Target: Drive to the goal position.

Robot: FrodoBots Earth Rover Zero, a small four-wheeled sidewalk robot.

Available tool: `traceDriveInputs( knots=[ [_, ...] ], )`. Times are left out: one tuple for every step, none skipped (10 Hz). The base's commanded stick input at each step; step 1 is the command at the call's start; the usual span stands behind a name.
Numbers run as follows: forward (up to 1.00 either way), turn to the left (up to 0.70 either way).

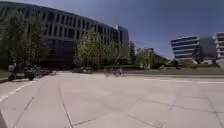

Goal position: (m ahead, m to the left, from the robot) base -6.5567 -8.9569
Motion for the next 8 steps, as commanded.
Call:
traceDriveInputs(
  knots=[
    [0.70,-0.01],
    [0.70,-0.01],
    [0.70,-0.01],
    [0.70,-0.01],
    [0.70,-0.01],
    [0.70,-0.01],
    [0.70,-0.01],
    [0.70,-0.01]
  ],
)
